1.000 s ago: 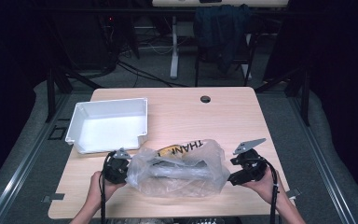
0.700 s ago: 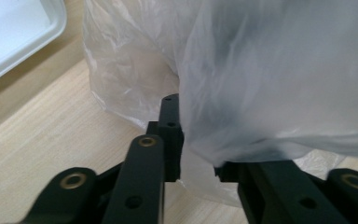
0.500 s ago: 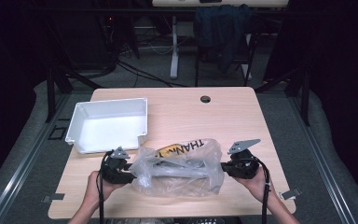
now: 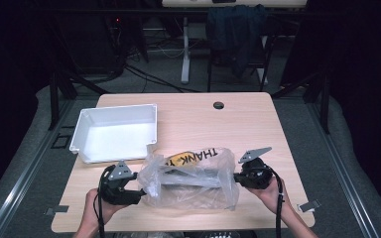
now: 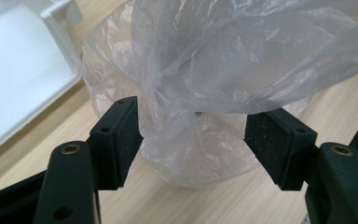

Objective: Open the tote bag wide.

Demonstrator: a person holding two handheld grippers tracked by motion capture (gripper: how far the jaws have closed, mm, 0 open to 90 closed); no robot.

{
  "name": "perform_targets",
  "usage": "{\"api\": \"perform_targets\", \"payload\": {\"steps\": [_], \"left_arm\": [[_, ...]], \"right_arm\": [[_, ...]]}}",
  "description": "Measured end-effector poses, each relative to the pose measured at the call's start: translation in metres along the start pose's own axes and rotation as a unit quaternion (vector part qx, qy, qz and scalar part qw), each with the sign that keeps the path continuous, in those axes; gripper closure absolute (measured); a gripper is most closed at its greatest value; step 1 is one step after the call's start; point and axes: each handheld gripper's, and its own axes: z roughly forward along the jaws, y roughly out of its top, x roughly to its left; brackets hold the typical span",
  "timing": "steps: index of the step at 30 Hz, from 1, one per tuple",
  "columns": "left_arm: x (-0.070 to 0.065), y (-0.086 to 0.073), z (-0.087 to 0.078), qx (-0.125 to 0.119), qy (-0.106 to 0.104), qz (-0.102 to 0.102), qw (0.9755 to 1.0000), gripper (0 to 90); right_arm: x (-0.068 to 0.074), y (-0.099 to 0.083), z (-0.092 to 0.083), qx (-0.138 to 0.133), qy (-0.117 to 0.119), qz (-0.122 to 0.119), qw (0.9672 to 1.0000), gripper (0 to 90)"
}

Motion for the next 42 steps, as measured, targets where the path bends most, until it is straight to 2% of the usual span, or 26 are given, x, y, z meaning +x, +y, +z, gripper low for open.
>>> {"api": "perform_targets", "payload": {"steps": [5,7,11,16,18,25,28,34,39,42], "left_arm": [[-0.005,0.003,-0.006,-0.032,0.020,0.016,0.9991,41.0],[-0.005,0.005,-0.003,-0.029,0.023,0.021,0.9991,45.0],[-0.005,0.007,0.008,-0.020,0.033,0.034,0.9987,62.3],[0.003,0.005,0.019,-0.011,0.031,0.026,0.9991,81.7],[0.006,0.004,0.022,-0.007,0.030,0.024,0.9992,84.8],[0.010,0.000,0.031,0.017,0.020,0.017,0.9995,87.6],[0.013,-0.004,0.038,0.041,0.009,0.016,0.9990,88.3],[0.014,-0.007,0.039,0.055,-0.006,0.015,0.9983,89.0],[0.015,-0.010,0.043,0.073,-0.016,0.015,0.9971,89.4],[0.015,-0.011,0.047,0.087,-0.027,0.014,0.9958,89.4]], "right_arm": [[-0.002,0.001,0.005,0.008,-0.003,0.002,1.0000,90.0],[-0.003,0.001,0.006,0.015,-0.003,0.001,0.9999,90.0],[-0.001,0.001,0.008,0.020,-0.006,-0.001,0.9998,90.0],[-0.004,0.000,0.013,0.032,-0.003,0.003,0.9995,90.0],[-0.004,0.000,0.015,0.037,-0.004,0.001,0.9993,90.0],[-0.004,-0.001,0.018,0.042,-0.010,-0.001,0.9991,90.0],[-0.006,-0.003,0.022,0.062,-0.013,-0.001,0.9980,90.0],[-0.004,-0.004,0.023,0.077,-0.009,-0.004,0.9970,90.0],[-0.002,-0.005,0.025,0.088,0.001,-0.008,0.9961,90.0],[0.002,-0.008,0.026,0.106,0.006,-0.017,0.9942,90.0]]}}
